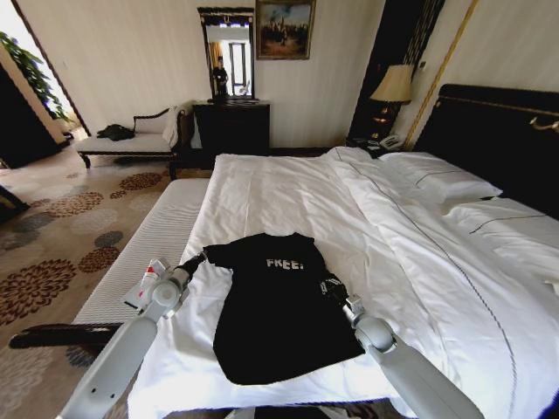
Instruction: Fold the clothes on the bed.
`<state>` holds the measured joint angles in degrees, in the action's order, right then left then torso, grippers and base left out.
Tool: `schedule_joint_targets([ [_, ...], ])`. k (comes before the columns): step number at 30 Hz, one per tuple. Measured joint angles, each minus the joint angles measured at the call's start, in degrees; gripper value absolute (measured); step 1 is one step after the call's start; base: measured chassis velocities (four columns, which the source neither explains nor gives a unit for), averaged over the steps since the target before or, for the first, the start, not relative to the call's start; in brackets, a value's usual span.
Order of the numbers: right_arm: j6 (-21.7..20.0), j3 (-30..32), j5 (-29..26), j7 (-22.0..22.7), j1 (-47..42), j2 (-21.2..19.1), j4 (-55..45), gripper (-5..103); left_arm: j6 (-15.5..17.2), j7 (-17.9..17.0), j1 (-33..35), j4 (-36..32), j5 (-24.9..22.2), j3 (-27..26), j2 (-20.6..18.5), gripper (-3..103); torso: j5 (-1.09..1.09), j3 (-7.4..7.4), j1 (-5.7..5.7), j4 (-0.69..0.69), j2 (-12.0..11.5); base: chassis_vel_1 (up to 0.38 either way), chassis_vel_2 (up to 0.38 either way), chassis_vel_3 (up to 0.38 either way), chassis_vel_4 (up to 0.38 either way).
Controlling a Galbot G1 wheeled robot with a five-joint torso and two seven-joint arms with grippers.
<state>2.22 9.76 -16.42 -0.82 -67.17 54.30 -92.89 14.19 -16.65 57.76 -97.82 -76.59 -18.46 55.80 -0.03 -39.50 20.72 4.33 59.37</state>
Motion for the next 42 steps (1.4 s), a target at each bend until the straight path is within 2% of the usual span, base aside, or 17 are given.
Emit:
schedule_joint_targets([
  [4,0.1,0.3,-0.1,-0.1,-0.8,-0.2,-1.0,0,0.0,0.0,0.1,-0.1,0.0,0.0,0.1,0,0.0,0.0,0.0,0.0,0.0,0.0,0.0,0.0,0.0],
  [13,6.4,-1.5,3.3,-1.8,-3.0,-1.0,-0.8,0,-0.1,0.0,0.7,-0.7,0.3,-0.2,-0.1,0,0.01,0.0,0.0,0.0,0.0,0.0,0.0,0.0,0.0],
  [18,7.3,-2.0,5.0,-2.5,-3.1,-1.0,-0.1,0,-0.1,0.0,0.8,-0.8,0.4,-0.2,-0.2,0,0.0,0.0,0.0,0.0,0.0,0.0,0.0,0.0,0.0],
  [19,7.6,-2.0,5.5,-2.8,-3.1,-1.0,0.0,-3,-0.1,0.0,0.8,-1.0,0.4,-0.2,-0.2,0,0.0,0.0,0.0,0.0,0.0,0.0,0.0,0.0,0.0],
  [20,7.6,-2.0,5.8,-2.9,-3.0,-1.0,0.1,1,-0.1,0.0,0.8,-1.0,0.4,-0.2,-0.2,0,0.0,0.0,0.0,0.0,0.0,0.0,0.0,0.0,0.0],
  [22,7.8,-2.0,6.2,-2.9,-2.9,-1.1,0.2,1,-0.1,0.0,0.8,-1.0,0.4,-0.2,-0.2,0,0.0,0.0,0.0,0.0,0.0,0.0,0.0,0.0,0.0],
  [25,8.8,-1.9,8.2,-3.5,-2.6,-1.3,1.0,17,-0.1,0.0,0.8,-1.0,0.5,-0.2,-0.2,0,0.0,0.0,0.0,0.0,0.0,0.0,0.0,0.0,0.0],
  [26,8.8,-1.9,8.2,-3.5,-2.6,-1.3,1.0,17,-0.1,0.0,0.8,-1.0,0.5,-0.2,-0.2,0,0.0,0.0,0.0,0.0,0.0,0.0,0.0,0.0,0.0],
  [28,9.2,-1.5,8.8,-3.8,-2.9,-1.6,1.1,28,-0.1,0.0,1.0,-1.1,0.5,-0.2,-0.1,0,0.0,0.0,0.0,0.0,0.0,0.0,0.0,0.0,0.0],
  [29,9.3,-1.4,8.9,-4.0,-3.1,-1.7,1.0,28,-0.1,0.0,1.0,-1.1,0.5,-0.2,-0.1,0,0.0,0.0,0.0,0.0,0.0,0.0,0.0,0.0,0.0],
  [31,9.7,-0.9,9.0,-4.4,-3.6,-1.9,0.5,39,-0.1,0.0,1.1,-1.1,0.6,-0.2,-0.1,0,0.01,0.0,0.0,0.0,0.0,0.0,0.0,0.0,0.0],
  [32,9.7,-0.9,9.0,-4.4,-3.6,-1.9,0.5,39,-0.1,0.0,1.1,-1.1,0.6,-0.2,-0.1,0,0.01,0.0,0.0,0.0,0.0,0.0,0.0,0.0,0.0],
  [35,9.9,0.2,7.9,-4.8,-4.5,-2.0,-1.3,55,-0.1,0.0,1.2,-1.4,0.9,-0.1,0.0,0,0.0,0.0,0.0,0.0,0.0,0.0,0.0,0.0,0.0],
  [37,9.8,0.6,7.1,-4.8,-4.8,-2.0,-1.9,55,-0.2,0.0,1.3,-1.4,0.9,-0.1,0.0,0,0.0,0.0,0.0,0.0,0.0,0.0,0.0,0.0,0.0],
  [40,7.6,3.6,-0.2,-3.9,-6.0,-1.7,-6.2,71,-0.2,0.0,1.5,-2.0,1.2,-0.1,-0.1,0,0.0,0.0,0.0,0.0,0.0,0.0,0.0,0.0,0.0],
  [41,7.6,3.6,-0.2,-3.9,-6.0,-1.7,-6.2,71,-0.2,0.0,1.5,-2.0,1.2,-0.1,-0.1,0,0.0,0.0,0.0,0.0,0.0,0.0,0.0,0.0,0.0],
  [42,6.5,5.1,-3.6,-3.2,-6.2,-1.5,-7.6,77,-0.2,0.0,1.5,-2.2,1.2,0.0,-0.3,0,0.0,0.0,0.0,0.0,0.0,0.0,0.0,0.0,0.0],
])
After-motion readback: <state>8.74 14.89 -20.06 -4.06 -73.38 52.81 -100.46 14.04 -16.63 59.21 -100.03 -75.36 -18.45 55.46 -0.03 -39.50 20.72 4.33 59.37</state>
